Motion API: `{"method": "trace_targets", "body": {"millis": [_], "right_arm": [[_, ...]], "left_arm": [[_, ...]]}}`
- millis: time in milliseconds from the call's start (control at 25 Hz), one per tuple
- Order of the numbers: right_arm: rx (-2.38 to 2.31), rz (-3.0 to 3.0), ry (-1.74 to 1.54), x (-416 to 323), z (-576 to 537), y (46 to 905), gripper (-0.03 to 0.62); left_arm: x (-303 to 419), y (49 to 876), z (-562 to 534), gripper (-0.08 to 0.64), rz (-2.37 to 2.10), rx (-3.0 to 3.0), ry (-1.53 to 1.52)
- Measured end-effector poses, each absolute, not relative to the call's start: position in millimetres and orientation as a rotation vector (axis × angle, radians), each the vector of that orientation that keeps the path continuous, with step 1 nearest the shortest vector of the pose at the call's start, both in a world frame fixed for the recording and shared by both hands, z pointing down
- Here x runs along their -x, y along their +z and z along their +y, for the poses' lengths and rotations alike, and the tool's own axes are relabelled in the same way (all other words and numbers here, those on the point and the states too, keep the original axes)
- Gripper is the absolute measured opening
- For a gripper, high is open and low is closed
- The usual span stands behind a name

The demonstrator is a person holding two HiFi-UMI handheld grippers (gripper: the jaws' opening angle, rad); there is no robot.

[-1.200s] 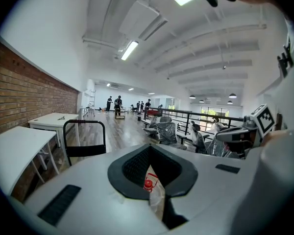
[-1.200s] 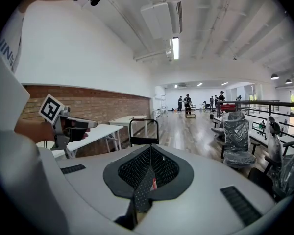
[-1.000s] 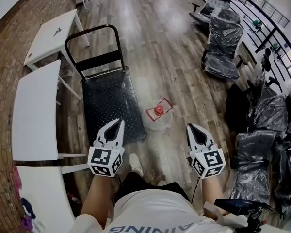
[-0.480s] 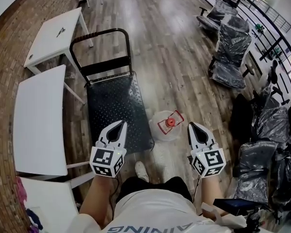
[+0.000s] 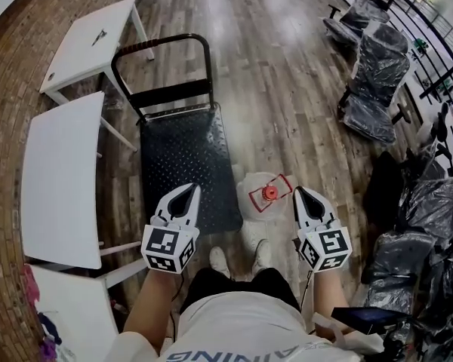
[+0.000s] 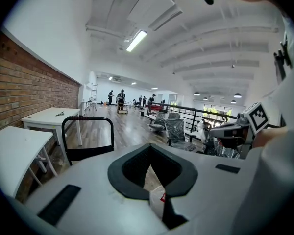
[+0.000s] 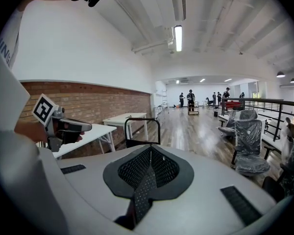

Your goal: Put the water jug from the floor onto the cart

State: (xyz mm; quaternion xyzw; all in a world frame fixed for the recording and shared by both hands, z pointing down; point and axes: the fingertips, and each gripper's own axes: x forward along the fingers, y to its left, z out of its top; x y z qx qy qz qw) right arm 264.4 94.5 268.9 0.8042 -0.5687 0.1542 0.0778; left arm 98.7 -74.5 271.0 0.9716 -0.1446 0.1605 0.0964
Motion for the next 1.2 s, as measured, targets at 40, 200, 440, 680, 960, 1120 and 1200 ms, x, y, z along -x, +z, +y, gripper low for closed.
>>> {"method": "trace_targets", "body": {"millis": [40, 200, 440, 680, 960, 1120, 1200], "right_arm": [[-2.396, -1.718, 0.466, -271.5, 94.7, 270.3, 0.005], [-2.351, -1.766, 0.479, -295.6, 86.7, 281.0, 0.005], [-2.292, -1.811, 0.514, -337.6, 80.6, 311.7, 0.006], [-2.159, -1.846, 0.576, -357.9, 74.6, 365.4, 0.006], [-2.008, -1.854, 0.682, -368.1, 81.2, 443.0, 0.096], [-1.934, -1.863, 0.728, -362.6, 82.2, 491.0, 0.169], [-1.907, -1.863, 0.74, -359.2, 83.1, 513.4, 0.196]], "left_arm": [[-101.8, 271.3, -70.2, 0.002, -0.446, -2.871, 0.486], [-113.5, 283.8, -63.7, 0.002, -0.501, -2.836, 0.526], [-143.9, 302.9, -60.0, 0.002, -0.57, -2.819, 0.556], [-158.0, 330.5, -56.2, 0.002, -0.651, -2.78, 0.603], [-165.5, 371.1, -35.1, 0.002, -0.682, -2.719, 0.693], [-161.0, 405.4, -29.3, 0.002, -0.7, -2.683, 0.759], [-157.9, 422.4, -25.1, 0.002, -0.707, -2.661, 0.778]]}}
